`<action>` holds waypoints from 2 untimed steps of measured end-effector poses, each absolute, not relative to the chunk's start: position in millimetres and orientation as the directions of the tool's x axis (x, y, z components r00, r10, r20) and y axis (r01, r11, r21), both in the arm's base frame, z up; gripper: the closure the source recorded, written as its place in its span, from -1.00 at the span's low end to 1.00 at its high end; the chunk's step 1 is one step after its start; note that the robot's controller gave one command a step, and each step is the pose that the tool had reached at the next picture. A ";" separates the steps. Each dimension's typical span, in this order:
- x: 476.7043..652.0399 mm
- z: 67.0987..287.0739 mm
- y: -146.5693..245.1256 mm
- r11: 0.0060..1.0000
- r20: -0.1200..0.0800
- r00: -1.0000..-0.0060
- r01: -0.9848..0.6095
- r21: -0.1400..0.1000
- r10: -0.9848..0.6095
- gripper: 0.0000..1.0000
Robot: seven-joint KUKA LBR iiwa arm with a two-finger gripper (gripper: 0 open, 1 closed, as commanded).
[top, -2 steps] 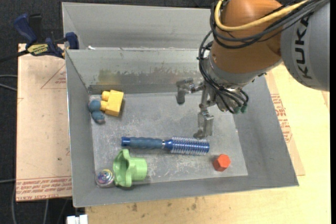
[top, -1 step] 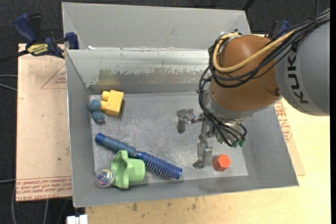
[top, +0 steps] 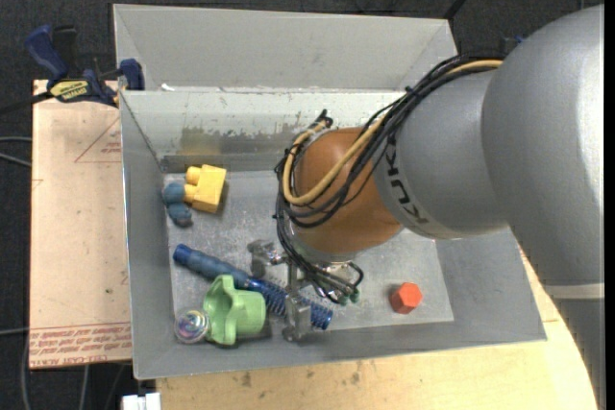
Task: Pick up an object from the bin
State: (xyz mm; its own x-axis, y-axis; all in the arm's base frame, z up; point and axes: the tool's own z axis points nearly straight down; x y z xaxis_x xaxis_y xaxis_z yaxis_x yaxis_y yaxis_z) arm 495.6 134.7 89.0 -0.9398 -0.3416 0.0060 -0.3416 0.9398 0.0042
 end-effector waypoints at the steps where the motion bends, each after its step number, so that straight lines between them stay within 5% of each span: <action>1: 498.0 92.8 132.0 0.942 -0.001 -0.942 -0.335 0.002 -0.335 1.00; 2: 498.6 201.1 141.7 0.943 -0.008 -0.943 -0.332 0.000 -0.332 1.00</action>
Offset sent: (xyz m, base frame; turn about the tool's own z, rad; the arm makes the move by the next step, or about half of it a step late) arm 0.0000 0.0000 0.0000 0.0000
